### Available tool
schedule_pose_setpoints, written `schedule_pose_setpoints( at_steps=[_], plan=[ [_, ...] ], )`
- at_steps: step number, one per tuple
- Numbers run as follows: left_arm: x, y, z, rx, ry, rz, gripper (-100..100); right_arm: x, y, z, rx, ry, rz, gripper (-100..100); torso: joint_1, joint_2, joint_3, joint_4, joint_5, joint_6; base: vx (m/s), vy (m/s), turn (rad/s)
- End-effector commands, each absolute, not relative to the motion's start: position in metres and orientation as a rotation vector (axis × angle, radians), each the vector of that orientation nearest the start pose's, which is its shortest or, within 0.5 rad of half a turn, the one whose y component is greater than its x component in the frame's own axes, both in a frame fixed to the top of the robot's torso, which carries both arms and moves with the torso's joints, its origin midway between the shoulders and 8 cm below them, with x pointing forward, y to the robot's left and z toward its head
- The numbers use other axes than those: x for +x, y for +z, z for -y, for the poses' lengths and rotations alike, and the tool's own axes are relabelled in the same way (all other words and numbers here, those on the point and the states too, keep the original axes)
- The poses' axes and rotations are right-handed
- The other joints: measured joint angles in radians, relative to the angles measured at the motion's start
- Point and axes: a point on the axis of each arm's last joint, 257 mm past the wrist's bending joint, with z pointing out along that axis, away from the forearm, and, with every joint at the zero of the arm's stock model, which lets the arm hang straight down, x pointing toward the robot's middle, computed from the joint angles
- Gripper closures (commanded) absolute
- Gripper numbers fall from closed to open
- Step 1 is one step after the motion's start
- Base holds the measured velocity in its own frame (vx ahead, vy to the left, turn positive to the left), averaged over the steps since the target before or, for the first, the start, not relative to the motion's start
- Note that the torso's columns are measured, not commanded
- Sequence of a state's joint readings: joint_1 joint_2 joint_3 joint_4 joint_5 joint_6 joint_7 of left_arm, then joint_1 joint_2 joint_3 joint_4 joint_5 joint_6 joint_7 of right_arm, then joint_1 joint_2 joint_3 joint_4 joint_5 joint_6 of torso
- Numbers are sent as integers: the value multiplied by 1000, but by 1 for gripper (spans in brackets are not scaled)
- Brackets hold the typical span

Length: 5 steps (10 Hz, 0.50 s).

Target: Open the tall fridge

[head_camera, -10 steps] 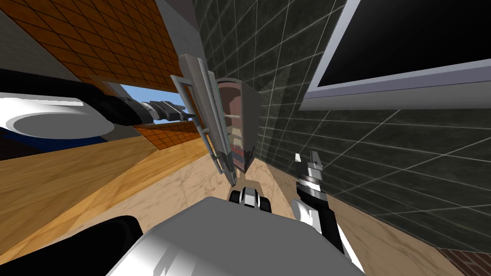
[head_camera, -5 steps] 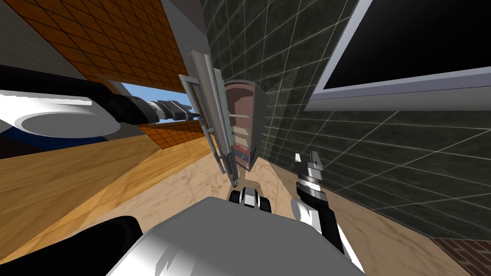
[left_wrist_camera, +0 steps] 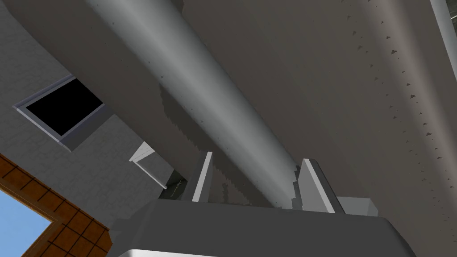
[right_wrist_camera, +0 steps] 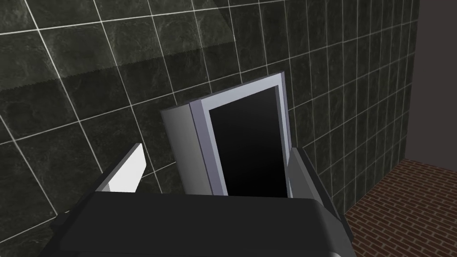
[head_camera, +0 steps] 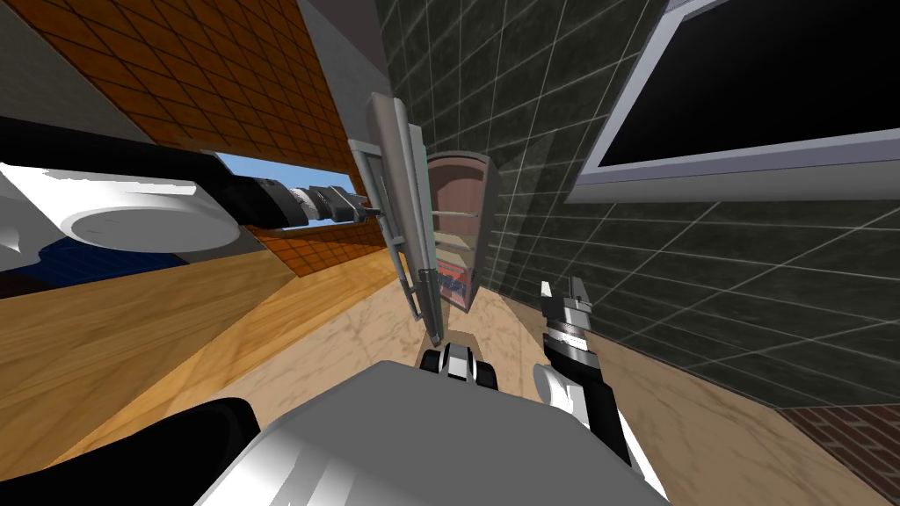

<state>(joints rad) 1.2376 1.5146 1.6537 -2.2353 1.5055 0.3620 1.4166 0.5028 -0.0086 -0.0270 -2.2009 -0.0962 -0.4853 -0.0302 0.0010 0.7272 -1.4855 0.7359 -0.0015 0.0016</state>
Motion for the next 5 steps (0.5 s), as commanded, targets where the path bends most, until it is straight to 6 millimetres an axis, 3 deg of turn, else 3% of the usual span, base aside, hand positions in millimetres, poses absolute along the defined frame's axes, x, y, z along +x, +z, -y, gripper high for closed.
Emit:
schedule_pose_setpoints(
  at_steps=[1, 2, 3, 5],
  plan=[
    [413, 226, -329, -1835, -1964, -955, 100, 356, -15, 305, 801, 1336, -608, 0, 1, -4, -3, -1, -1, 2, -118, 350, -57],
    [414, 225, -315, -1834, -1981, -991, 100, 356, -14, 305, 801, 1336, -608, 0, 2, -2, -3, -1, -1, 2, -158, 333, -102],
    [414, 225, -315, -1834, -1981, -991, 100, 356, -14, 305, 801, 1336, -608, 0, 1, 0, 0, -1, 0, 2, -87, 265, -46],
    [414, 223, -287, -1833, -2016, -1064, 100, 356, -14, 305, 801, 1336, -608, 0, -1, 1, 1, -1, 0, 1, -94, 322, -44]
  ],
)
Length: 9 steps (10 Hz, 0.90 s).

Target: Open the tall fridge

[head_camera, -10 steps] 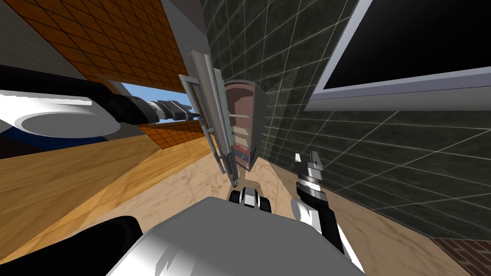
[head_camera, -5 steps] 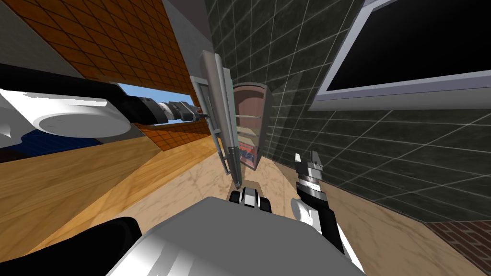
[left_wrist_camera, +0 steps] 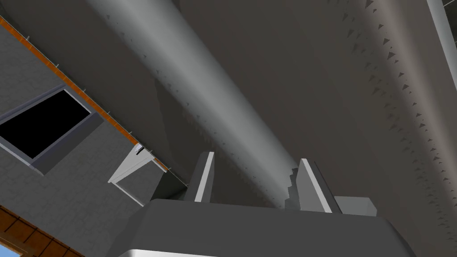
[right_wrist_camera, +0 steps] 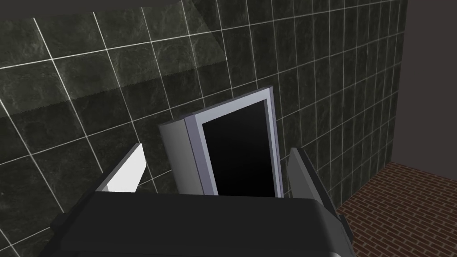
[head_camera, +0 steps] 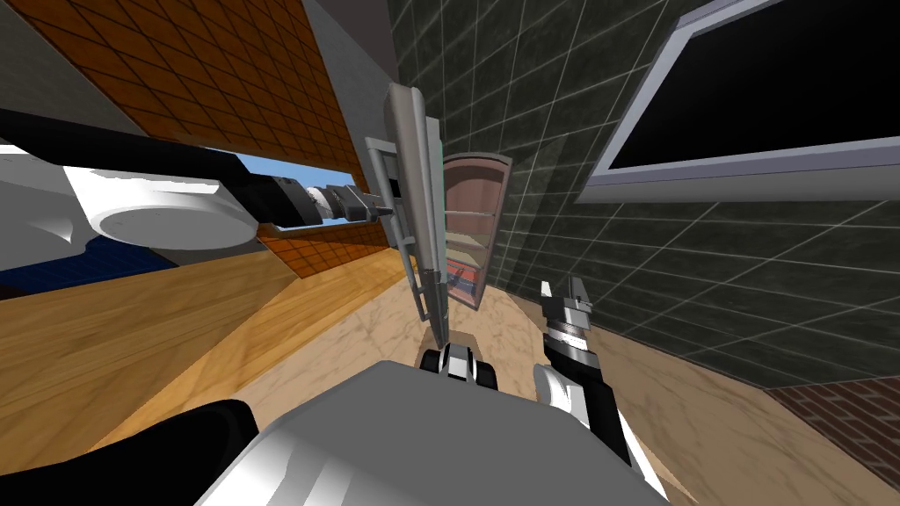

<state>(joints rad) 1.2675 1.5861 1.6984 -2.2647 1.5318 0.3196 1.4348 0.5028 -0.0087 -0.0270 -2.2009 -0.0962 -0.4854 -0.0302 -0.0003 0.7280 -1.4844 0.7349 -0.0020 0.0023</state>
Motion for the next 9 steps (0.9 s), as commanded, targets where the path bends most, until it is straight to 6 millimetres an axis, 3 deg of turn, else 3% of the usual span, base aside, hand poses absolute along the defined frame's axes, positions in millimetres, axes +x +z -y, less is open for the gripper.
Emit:
schedule_pose_setpoints(
  at_steps=[1, 2, 3, 4, 6, 8, 9],
  plan=[
    [414, 223, -287, -1833, -2016, -1064, 100, 356, -14, 305, 801, 1336, -608, 0, 2, 2, 2, 0, 2, 0, -69, 275, -56],
    [414, 221, -273, -1832, -2034, -1100, 100, 356, -15, 305, 801, 1336, -608, 0, 0, 1, 1, 0, 2, -1, -55, 331, -20],
    [414, 221, -279, -1837, -2024, -1086, 100, 356, -15, 305, 801, 1336, -608, 0, 3, 1, 1, -1, 2, -1, -36, 170, -18],
    [410, 222, -262, -1827, -2050, -1128, 100, 356, -15, 304, 801, 1336, -608, 0, -5, -1, 1, -2, 1, -1, 11, 203, -11],
    [410, 222, -262, -1827, -2050, -1128, 100, 356, -15, 305, 801, 1336, -608, 0, -1, -3, -2, -2, 0, 1, -6, 170, -29],
    [402, 223, -233, -1813, -2086, -1201, 100, 356, -15, 305, 801, 1336, -608, 0, -1, -4, -3, -2, 0, 1, 16, 219, -51],
    [402, 223, -233, -1813, -2086, -1201, 100, 356, -15, 305, 801, 1336, -608, 0, 3, -4, -3, -2, 1, 2, 21, 265, -50]
  ],
)
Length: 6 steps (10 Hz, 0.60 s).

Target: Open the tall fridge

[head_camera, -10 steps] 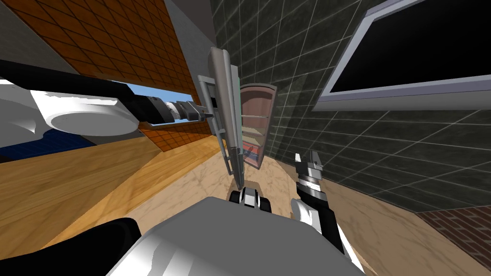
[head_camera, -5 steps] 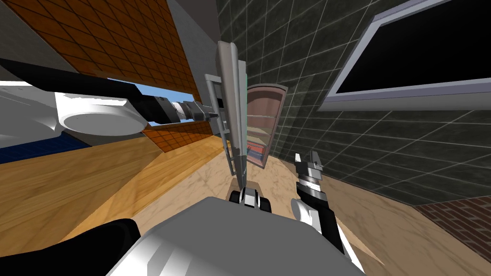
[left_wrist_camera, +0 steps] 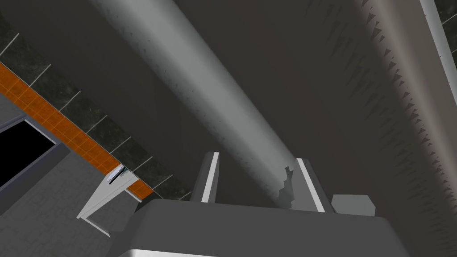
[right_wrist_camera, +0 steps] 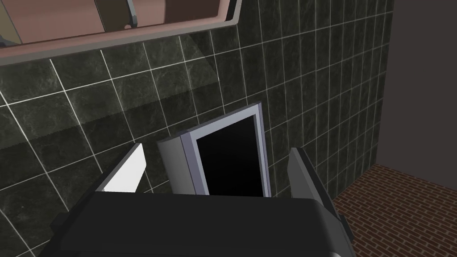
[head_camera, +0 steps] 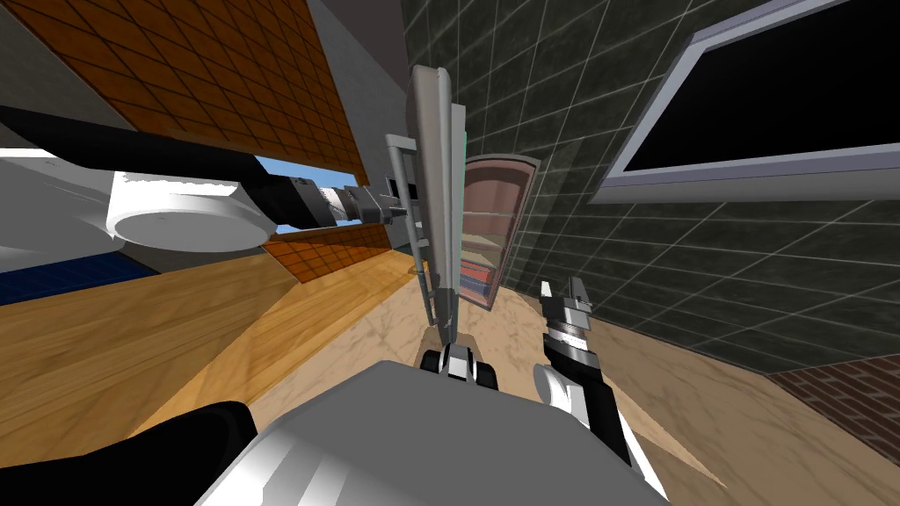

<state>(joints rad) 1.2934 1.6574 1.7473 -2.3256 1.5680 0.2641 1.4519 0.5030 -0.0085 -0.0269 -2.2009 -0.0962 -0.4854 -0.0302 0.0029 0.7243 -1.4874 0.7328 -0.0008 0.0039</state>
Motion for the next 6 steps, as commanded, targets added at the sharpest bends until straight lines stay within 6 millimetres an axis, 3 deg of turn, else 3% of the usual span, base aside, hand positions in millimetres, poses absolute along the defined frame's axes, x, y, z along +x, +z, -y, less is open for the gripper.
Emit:
schedule_pose_setpoints(
  at_steps=[1, 6],
  plan=[
    [398, 223, -219, -1806, -2104, -1239, 100, 356, -15, 305, 801, 1336, -608, 0, 3, -1, -2, 0, 2, -2, -61, 267, -64],
    [387, 223, -191, -1792, -2137, -1314, 100, 356, -15, 305, 801, 1336, -608, 0, -12, 7, 7, 2, -4, 1, -51, 231, -28]
  ],
)
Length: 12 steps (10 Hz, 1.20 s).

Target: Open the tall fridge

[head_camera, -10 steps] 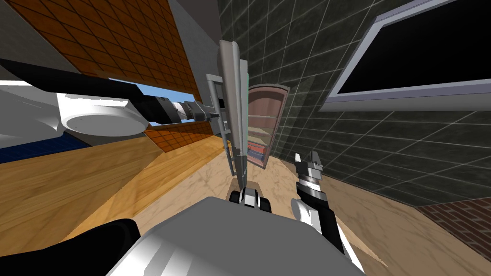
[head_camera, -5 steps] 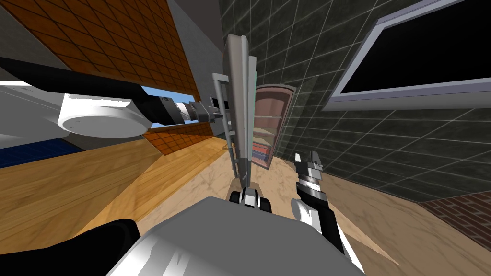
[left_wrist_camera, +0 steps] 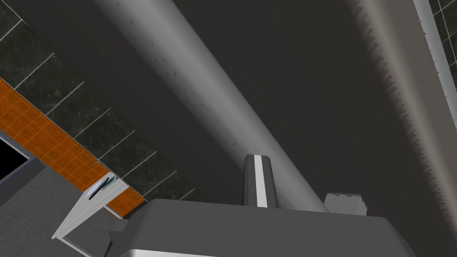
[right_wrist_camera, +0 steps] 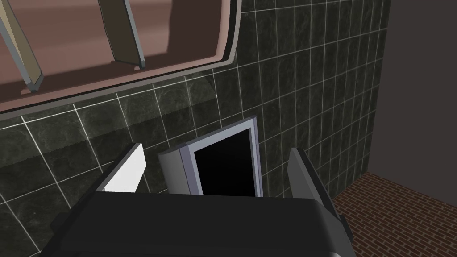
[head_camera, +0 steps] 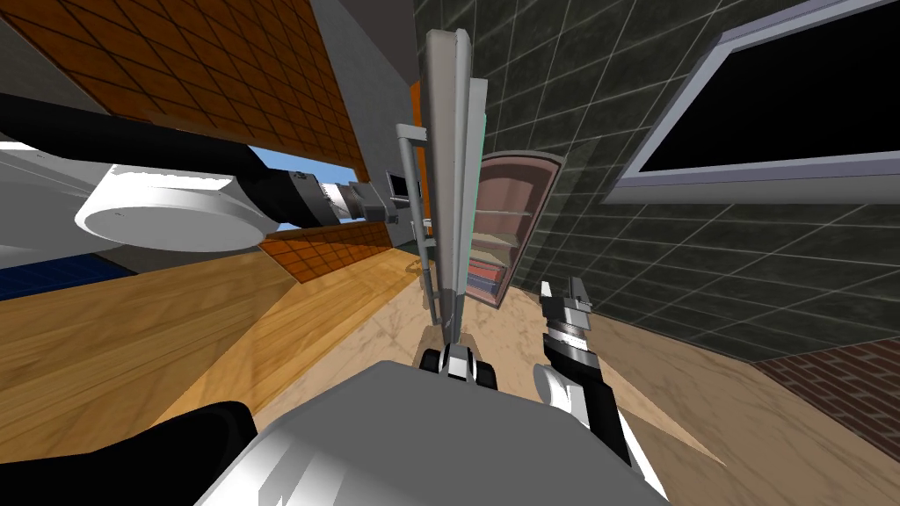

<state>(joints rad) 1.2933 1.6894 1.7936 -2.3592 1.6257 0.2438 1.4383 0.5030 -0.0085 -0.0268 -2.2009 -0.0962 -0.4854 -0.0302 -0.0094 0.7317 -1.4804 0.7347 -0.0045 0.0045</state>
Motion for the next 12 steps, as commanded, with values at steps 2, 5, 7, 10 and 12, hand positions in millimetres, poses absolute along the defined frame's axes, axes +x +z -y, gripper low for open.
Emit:
schedule_pose_setpoints(
  at_steps=[2, 5, 7, 10, 12],
  plan=[
    [387, 223, -191, -1792, -2137, -1314, 100, 356, -15, 304, 801, 1336, -608, 0, -3, 2, 2, 1, 0, -2, -15, 116, 30],
    [387, 223, -191, -1792, -2137, -1314, 100, 356, -15, 304, 801, 1336, -608, 0, -2, 3, 2, 1, 0, -2, 6, -45, -7],
    [387, 223, -191, -1792, -2137, -1314, 100, 356, -15, 304, 801, 1336, -608, 0, 0, 2, 1, 1, -1, 1, -1, 7, 2],
    [384, 224, -184, -1784, -2148, -1335, 100, 356, -15, 304, 801, 1336, -608, 0, 1, 3, 2, 1, -1, 1, -14, 101, -19],
    [384, 240, -181, -1786, -2145, -1325, -100, 356, -15, 304, 801, 1336, -608, 0, 2, 3, 1, 2, 1, -2, -6, 62, 35]
  ],
)
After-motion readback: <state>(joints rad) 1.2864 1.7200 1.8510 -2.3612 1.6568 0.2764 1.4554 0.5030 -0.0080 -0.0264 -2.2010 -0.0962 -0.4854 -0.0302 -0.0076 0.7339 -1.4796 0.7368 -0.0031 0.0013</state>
